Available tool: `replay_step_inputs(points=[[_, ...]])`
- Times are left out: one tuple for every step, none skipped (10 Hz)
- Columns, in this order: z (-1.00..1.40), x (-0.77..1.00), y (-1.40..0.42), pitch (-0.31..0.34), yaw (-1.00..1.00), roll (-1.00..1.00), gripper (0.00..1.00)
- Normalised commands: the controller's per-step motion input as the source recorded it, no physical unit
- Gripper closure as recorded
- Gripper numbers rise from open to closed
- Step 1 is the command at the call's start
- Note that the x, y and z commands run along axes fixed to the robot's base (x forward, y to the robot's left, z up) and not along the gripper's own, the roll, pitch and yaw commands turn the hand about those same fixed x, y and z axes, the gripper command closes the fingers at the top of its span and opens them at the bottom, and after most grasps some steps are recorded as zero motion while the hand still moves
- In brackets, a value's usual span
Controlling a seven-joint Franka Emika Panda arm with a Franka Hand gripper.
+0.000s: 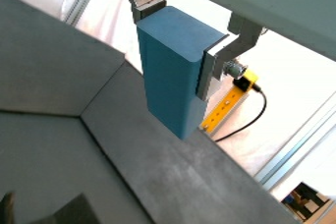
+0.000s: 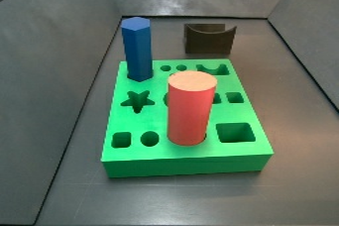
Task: Pick up the rectangle object. Move up. Place the rectangle object on the fixture. Regrasp the rectangle object. Move to above the board. Insert the rectangle object.
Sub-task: Move to above the board.
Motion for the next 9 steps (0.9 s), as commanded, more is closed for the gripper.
replay_step_inputs(points=[[0.38,-0.01,-0.01,0.146,0.06,-0.05,1.00],[0.21,0.00,-0.01,0.151,0.08,-0.04,1.00],[0.25,-0.45,-1.00,0.040,-0.13,-1.00,1.00],[0.25,-0.45,-1.00,0.036,-0.13,-1.00,1.00],[0.27,-0.48,-1.00,0.029,-0.12,-1.00,1.00],[0.25,-0.48,-1.00,0.031,-0.12,-1.00,1.00],[0.25,-0.48,-1.00,0.041,-0.12,-1.00,1.00],[0.25,-0.49,-1.00,0.049,-0.12,-1.00,1.00],[0.25,-0.50,-1.00,0.049,-0.11,-1.00,1.00]])
